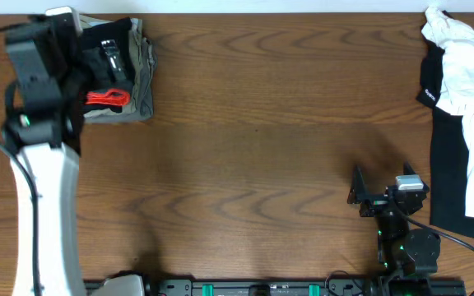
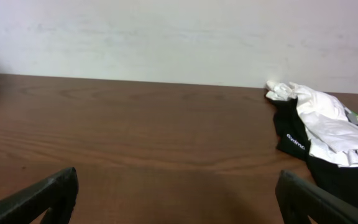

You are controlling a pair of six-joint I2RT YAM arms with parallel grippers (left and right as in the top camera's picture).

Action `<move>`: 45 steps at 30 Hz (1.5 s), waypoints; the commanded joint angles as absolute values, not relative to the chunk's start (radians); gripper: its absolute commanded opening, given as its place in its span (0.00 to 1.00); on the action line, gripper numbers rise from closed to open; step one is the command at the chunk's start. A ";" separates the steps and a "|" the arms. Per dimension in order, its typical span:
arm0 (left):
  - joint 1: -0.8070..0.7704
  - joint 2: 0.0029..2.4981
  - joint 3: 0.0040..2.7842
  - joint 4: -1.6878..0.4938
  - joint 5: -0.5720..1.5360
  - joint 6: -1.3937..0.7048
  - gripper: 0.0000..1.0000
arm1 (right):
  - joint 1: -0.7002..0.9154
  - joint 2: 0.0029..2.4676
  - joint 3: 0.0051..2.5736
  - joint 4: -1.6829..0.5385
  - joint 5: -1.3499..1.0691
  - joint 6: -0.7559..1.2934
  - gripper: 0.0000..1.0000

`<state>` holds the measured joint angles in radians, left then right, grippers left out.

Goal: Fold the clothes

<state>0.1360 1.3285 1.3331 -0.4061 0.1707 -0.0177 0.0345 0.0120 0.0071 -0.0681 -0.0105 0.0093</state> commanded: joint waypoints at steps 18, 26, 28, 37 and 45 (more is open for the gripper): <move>-0.088 0.545 0.233 0.147 0.093 0.002 0.98 | 0.025 0.006 0.006 -0.072 -0.004 -0.009 0.99; -0.088 0.285 0.043 0.136 0.093 -0.016 0.98 | 0.025 0.006 0.006 -0.072 -0.004 -0.009 0.99; -0.081 0.243 0.019 0.114 0.093 -0.017 0.98 | 0.025 0.006 0.006 -0.072 -0.004 -0.009 0.99; -0.031 0.099 0.004 -0.066 0.093 -0.019 0.98 | 0.025 0.006 0.006 -0.072 -0.004 -0.009 0.99; -0.025 0.001 0.004 -0.064 0.093 -0.020 0.98 | 0.025 0.006 0.006 -0.072 -0.004 -0.009 0.99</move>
<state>-0.0326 0.0231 0.0151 -0.0212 0.0803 -0.0071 0.0345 0.0120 0.0071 -0.0685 -0.0074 0.0059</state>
